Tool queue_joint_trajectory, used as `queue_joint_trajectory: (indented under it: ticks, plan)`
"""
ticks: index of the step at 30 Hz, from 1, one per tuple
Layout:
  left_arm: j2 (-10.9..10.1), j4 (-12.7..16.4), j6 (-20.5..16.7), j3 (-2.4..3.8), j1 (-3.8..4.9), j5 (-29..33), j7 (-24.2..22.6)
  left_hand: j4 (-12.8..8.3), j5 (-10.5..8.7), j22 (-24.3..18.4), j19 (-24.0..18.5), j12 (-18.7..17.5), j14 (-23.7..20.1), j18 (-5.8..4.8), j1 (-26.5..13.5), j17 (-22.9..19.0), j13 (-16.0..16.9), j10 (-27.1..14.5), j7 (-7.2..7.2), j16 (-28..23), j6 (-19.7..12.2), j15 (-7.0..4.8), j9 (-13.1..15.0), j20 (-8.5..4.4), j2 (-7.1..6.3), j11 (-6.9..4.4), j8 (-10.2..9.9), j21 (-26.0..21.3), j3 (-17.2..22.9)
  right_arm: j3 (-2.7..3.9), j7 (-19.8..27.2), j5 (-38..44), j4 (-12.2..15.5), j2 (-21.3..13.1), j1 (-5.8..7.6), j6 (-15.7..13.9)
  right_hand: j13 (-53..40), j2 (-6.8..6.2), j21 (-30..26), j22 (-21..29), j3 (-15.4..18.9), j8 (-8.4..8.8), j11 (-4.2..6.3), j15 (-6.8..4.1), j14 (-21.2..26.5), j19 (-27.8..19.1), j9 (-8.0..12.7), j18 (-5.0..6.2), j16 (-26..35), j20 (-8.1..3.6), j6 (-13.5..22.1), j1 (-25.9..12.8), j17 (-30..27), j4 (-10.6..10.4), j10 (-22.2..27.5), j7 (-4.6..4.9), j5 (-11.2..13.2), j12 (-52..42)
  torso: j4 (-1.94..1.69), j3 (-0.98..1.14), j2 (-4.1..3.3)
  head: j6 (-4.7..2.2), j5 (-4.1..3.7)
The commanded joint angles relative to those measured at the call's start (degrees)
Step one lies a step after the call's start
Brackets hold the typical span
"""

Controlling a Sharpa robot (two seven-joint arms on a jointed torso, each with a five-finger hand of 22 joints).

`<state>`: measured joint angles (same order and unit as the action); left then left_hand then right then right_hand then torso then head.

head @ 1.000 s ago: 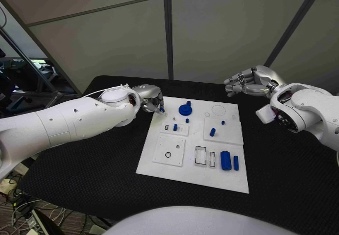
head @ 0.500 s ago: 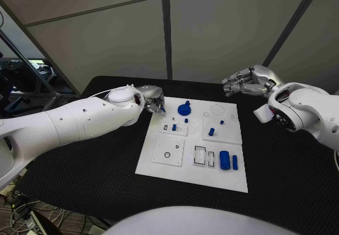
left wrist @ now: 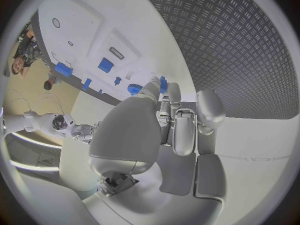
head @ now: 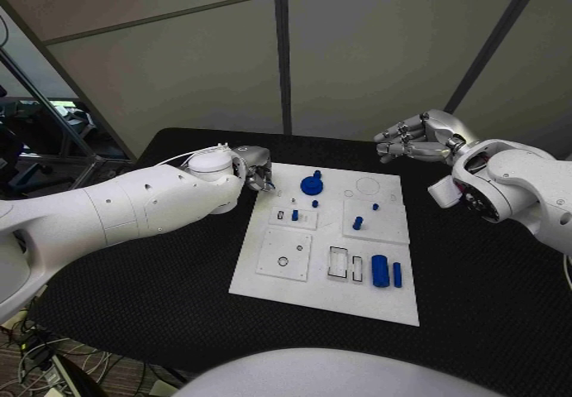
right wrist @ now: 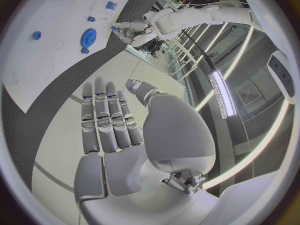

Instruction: Assemble the parts on the task board

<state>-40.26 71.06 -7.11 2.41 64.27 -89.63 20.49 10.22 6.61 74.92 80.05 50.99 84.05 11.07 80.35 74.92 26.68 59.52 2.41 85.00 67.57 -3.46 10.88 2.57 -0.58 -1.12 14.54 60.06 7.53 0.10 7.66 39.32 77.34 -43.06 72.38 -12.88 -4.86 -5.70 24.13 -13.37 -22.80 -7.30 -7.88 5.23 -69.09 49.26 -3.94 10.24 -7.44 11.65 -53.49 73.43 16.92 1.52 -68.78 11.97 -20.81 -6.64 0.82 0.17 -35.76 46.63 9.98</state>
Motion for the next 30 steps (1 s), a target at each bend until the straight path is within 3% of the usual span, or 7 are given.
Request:
queue_joint_trajectory:
  ticks: [1, 19, 30]
  plan:
    - [0.09, 0.2, 0.99, -0.07, 0.1, 1.23, 3.85, 0.6, 0.24, 4.32, 0.3, 0.21, 2.22, -5.66, -0.74, 7.51, 0.11, 0.19, -0.78, 0.22, 0.85, -0.5, 0.38, -0.09, -0.11, -0.03, 0.23, 0.27, 0.43, 0.03, 0.59, -0.01, 0.0, 0.03, 0.12, 0.43, 0.07, 0.36, -0.35, 0.05, -0.25, -0.24, 0.36, -0.35, -0.19, 0.45, -0.01, 0.15, -0.04, 0.1, -0.15, -0.04, -0.09, -0.2, 0.15, -0.11, -0.37, -0.39, 0.02, 0.0, -0.02, -0.01, 0.02]
    - [0.94, 0.15, 4.59, -0.4, 0.12, 1.47, 5.23, 1.01, 0.21, 4.54, 0.35, 0.5, 2.25, -5.69, -1.66, 7.53, 0.34, 0.18, -0.82, 0.23, 0.84, -0.53, 0.68, -0.14, -0.74, -0.07, 0.38, 0.4, 1.04, 0.03, 0.57, -0.01, -0.02, 0.09, 0.12, 0.43, 0.09, 0.35, -0.37, 0.06, -0.26, -0.24, 0.37, -0.36, -0.18, 0.46, -0.01, 0.16, -0.04, 0.1, -0.14, -0.02, -0.09, -0.18, 0.17, -0.11, -0.4, -0.4, 0.06, -0.03, -0.04, 0.22, -0.21]
    - [1.46, -0.01, 4.65, -0.42, 0.18, 0.94, 5.66, 2.07, 0.15, 4.84, 0.27, 1.09, 2.18, -5.67, -4.09, 7.41, 0.86, -0.16, -0.76, 0.14, 0.72, -0.48, 1.17, -0.12, -2.51, -0.02, 0.55, 0.23, 1.71, 0.03, 0.56, -0.01, -0.07, 0.18, 0.12, 0.42, 0.1, 0.35, -0.38, 0.06, -0.28, -0.25, 0.37, -0.36, -0.18, 0.47, -0.01, 0.16, -0.03, 0.09, -0.14, 0.0, -0.1, -0.17, 0.18, -0.11, -0.46, -0.41, 0.0, 0.02, -0.01, 0.33, -0.33]
